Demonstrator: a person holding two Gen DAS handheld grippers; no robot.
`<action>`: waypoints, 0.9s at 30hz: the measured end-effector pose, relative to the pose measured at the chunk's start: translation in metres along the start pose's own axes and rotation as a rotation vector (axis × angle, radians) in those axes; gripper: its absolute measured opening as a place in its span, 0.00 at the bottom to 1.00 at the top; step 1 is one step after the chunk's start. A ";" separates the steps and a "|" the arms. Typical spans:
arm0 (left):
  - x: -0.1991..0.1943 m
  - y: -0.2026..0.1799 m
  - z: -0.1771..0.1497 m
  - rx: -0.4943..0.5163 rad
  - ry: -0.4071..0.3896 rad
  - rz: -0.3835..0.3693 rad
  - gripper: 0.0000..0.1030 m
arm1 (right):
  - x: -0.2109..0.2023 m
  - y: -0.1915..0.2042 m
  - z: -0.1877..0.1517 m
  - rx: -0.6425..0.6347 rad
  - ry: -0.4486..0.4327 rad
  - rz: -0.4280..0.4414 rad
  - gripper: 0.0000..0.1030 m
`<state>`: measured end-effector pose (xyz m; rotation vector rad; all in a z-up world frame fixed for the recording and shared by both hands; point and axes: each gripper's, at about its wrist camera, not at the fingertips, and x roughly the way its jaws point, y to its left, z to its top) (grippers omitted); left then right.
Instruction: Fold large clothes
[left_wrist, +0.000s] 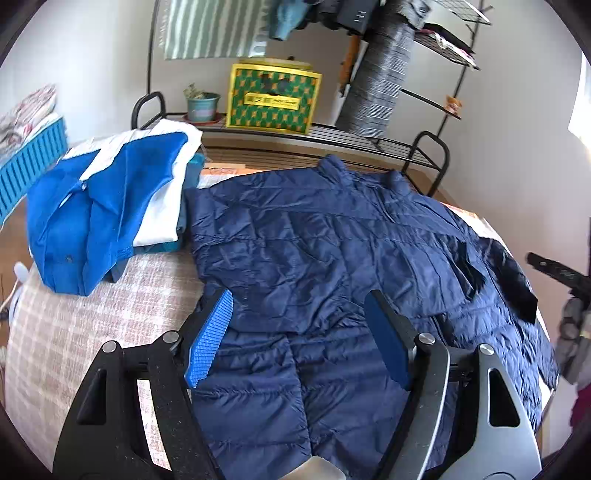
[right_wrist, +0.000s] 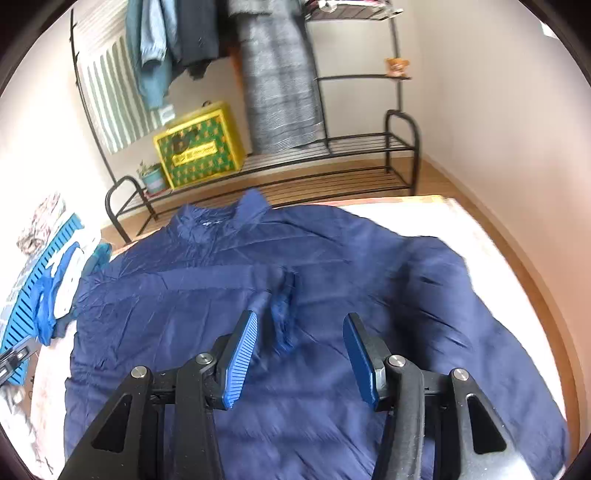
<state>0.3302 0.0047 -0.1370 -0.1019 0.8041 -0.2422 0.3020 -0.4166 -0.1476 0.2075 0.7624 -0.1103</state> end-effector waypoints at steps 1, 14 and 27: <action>-0.002 -0.003 -0.001 0.007 -0.001 0.000 0.74 | -0.015 -0.012 -0.007 0.019 -0.006 -0.012 0.50; -0.029 -0.059 -0.022 0.116 -0.022 -0.076 0.74 | -0.118 -0.201 -0.128 0.382 0.042 -0.277 0.52; -0.018 -0.071 -0.032 0.131 0.014 -0.064 0.74 | -0.115 -0.302 -0.202 0.726 0.128 -0.275 0.55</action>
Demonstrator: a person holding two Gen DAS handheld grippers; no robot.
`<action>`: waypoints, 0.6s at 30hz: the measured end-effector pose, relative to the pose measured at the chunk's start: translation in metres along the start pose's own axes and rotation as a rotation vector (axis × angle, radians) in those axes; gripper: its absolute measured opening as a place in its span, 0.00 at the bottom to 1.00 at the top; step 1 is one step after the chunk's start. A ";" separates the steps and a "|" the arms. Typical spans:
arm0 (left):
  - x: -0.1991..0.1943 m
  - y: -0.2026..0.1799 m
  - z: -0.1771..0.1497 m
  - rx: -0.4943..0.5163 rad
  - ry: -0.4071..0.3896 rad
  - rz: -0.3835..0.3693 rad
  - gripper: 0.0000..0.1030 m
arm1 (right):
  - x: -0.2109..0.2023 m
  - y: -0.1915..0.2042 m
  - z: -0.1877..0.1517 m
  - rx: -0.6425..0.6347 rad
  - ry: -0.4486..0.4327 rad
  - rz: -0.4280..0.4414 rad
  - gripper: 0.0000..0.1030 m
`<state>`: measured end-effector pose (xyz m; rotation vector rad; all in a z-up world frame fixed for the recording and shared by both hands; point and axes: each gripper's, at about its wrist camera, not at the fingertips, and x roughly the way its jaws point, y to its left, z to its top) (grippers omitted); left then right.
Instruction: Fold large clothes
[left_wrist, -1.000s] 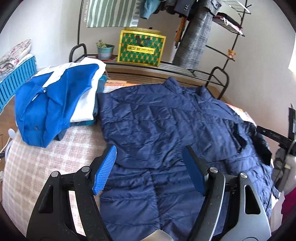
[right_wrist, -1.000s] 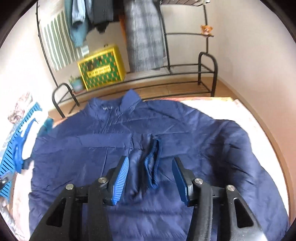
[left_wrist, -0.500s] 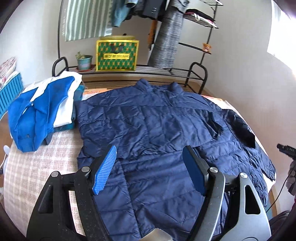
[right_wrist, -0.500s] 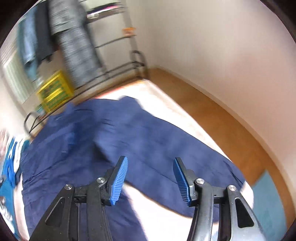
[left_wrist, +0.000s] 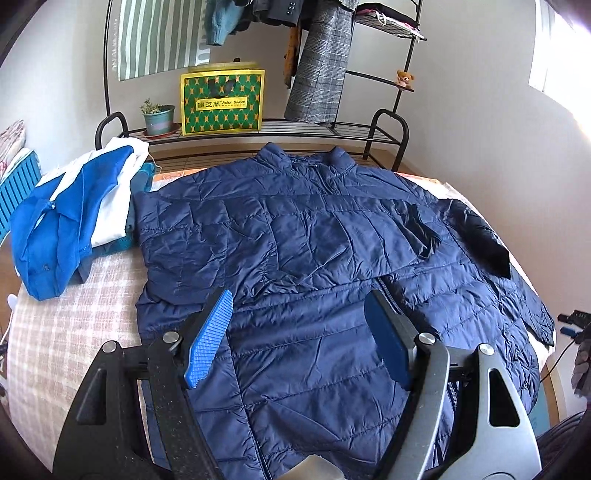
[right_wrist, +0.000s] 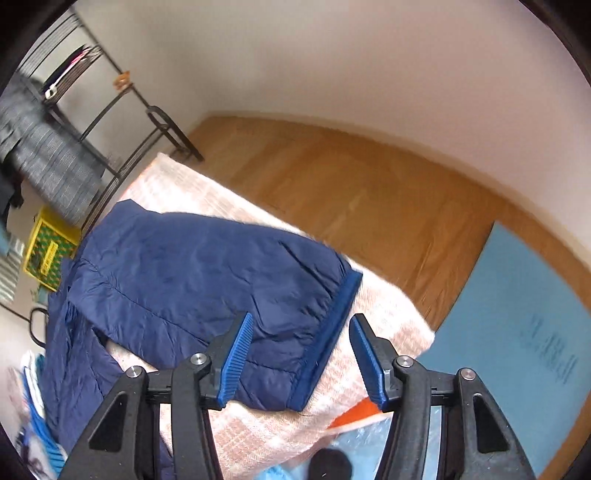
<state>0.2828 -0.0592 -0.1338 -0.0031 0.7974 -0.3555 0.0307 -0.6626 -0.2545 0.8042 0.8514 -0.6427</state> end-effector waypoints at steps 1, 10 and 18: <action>0.001 0.001 0.000 -0.002 0.001 0.001 0.74 | 0.004 -0.001 -0.002 0.015 0.007 0.004 0.55; 0.002 0.010 0.001 -0.024 0.002 0.004 0.74 | 0.027 -0.005 -0.012 0.042 0.042 -0.004 0.42; 0.000 0.021 0.002 -0.046 -0.002 0.016 0.74 | 0.035 0.007 -0.010 -0.043 0.042 -0.052 0.09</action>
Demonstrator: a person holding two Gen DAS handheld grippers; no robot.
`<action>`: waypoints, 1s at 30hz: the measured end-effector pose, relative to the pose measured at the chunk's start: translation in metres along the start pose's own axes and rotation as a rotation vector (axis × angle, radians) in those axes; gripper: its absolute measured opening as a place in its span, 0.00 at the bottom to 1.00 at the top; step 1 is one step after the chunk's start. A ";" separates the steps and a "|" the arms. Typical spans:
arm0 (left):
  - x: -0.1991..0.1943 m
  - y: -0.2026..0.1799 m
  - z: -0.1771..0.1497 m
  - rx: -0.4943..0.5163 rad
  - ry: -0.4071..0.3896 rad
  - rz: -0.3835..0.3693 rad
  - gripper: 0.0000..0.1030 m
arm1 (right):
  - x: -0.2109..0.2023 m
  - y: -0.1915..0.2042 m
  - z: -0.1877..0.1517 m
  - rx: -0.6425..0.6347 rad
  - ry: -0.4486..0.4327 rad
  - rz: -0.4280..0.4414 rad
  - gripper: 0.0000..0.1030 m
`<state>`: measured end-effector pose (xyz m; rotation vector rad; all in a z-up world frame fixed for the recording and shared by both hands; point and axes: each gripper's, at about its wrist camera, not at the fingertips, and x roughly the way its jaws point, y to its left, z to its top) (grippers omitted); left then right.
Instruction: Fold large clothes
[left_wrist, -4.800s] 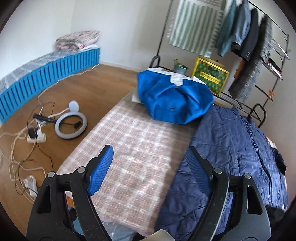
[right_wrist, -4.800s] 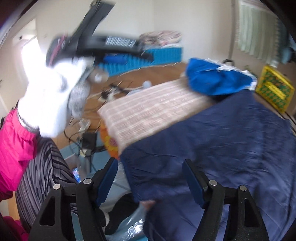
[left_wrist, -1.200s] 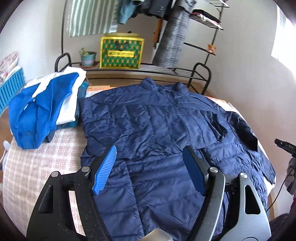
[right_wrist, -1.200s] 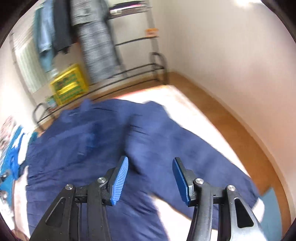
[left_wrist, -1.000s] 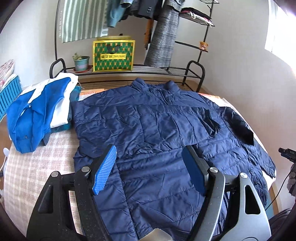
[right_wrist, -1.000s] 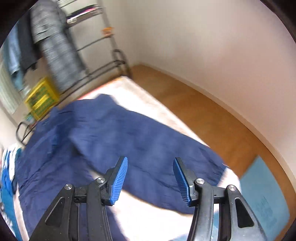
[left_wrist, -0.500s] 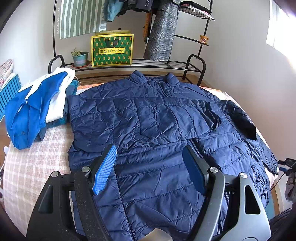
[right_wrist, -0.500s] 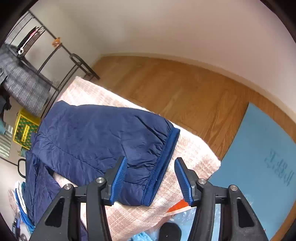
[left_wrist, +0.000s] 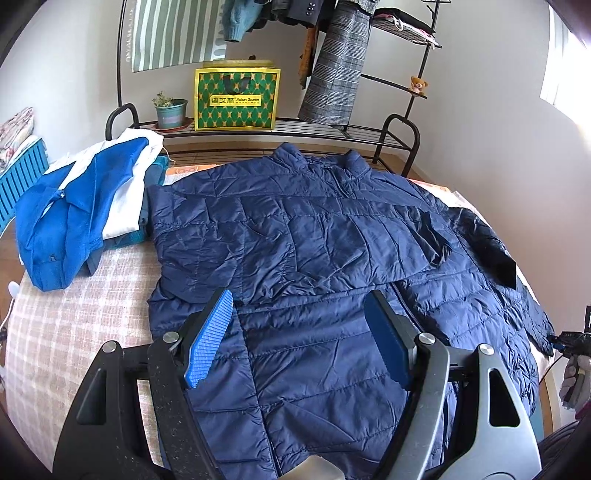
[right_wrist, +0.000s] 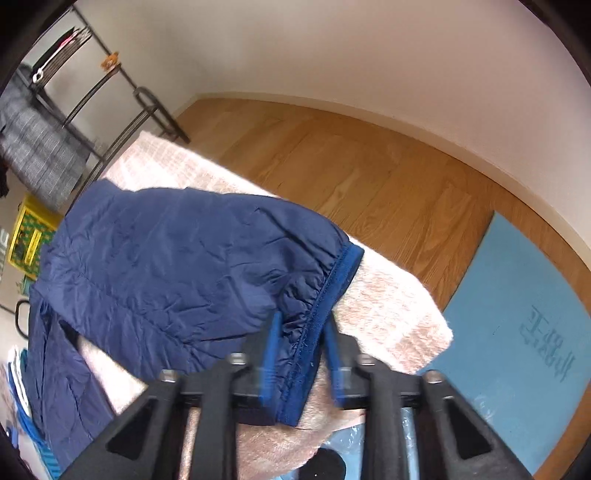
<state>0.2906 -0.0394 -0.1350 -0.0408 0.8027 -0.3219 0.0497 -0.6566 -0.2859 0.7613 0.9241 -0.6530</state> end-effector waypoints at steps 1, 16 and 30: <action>0.000 0.001 0.000 -0.002 0.000 0.001 0.74 | -0.002 0.000 0.000 -0.004 0.001 0.007 0.08; 0.005 0.014 0.013 -0.033 -0.002 -0.014 0.74 | -0.102 0.138 0.024 -0.173 -0.195 0.222 0.04; 0.017 0.052 0.026 -0.169 -0.001 -0.032 0.74 | -0.072 0.358 -0.064 -0.501 -0.086 0.513 0.04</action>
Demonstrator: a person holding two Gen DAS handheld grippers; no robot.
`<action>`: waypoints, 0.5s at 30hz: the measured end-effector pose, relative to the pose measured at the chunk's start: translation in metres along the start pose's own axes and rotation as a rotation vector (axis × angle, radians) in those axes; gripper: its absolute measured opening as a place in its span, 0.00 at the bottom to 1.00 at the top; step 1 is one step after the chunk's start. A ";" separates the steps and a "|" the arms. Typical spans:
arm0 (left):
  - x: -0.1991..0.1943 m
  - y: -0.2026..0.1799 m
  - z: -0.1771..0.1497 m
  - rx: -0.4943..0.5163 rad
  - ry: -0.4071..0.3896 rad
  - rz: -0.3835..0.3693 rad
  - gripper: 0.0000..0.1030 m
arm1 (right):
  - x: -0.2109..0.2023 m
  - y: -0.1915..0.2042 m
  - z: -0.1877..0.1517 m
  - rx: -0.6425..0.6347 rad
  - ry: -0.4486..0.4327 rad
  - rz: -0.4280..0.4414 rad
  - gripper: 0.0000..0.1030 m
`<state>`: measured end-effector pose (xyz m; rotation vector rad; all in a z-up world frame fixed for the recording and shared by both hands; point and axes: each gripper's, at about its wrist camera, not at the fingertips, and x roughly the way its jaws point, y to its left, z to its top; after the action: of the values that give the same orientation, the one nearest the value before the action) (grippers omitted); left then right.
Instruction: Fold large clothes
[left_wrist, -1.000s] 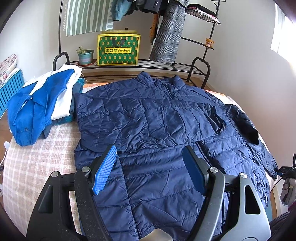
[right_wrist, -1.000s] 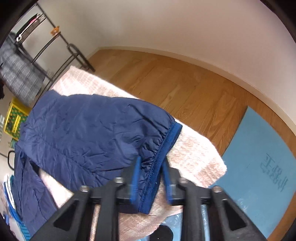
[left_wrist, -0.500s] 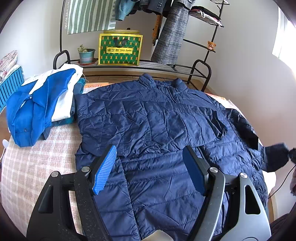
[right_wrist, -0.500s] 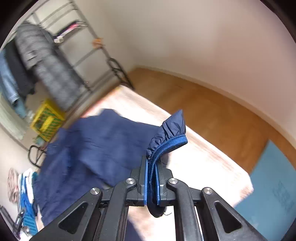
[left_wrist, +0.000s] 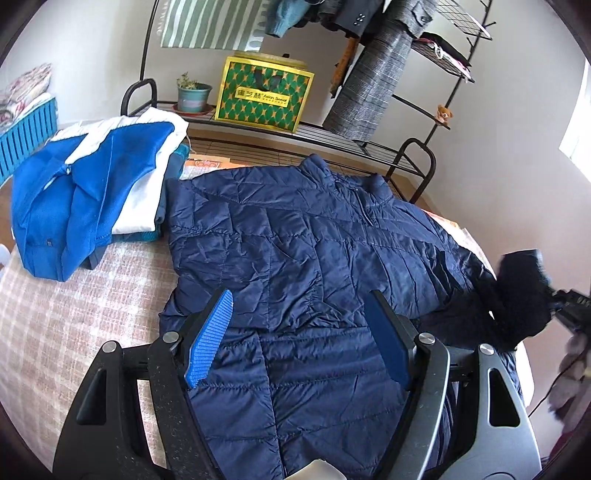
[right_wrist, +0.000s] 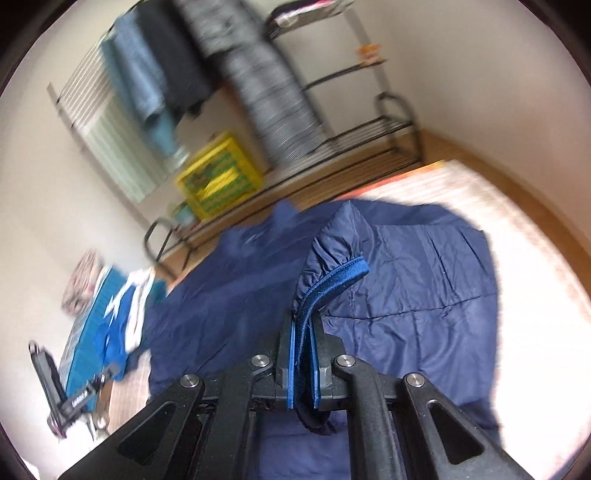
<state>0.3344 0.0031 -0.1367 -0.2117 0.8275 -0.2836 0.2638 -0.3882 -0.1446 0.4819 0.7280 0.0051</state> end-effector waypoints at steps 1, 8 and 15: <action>0.003 0.001 0.001 -0.006 0.005 0.001 0.74 | 0.012 0.008 -0.003 -0.019 0.016 0.005 0.04; 0.026 -0.004 -0.003 -0.013 0.052 -0.013 0.74 | 0.082 0.035 -0.028 -0.092 0.175 0.036 0.05; 0.052 -0.032 -0.015 -0.005 0.147 -0.120 0.74 | 0.086 0.032 -0.029 -0.084 0.218 0.085 0.33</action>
<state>0.3516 -0.0454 -0.1734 -0.2479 0.9629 -0.4133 0.3151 -0.3327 -0.2042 0.4354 0.9171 0.1692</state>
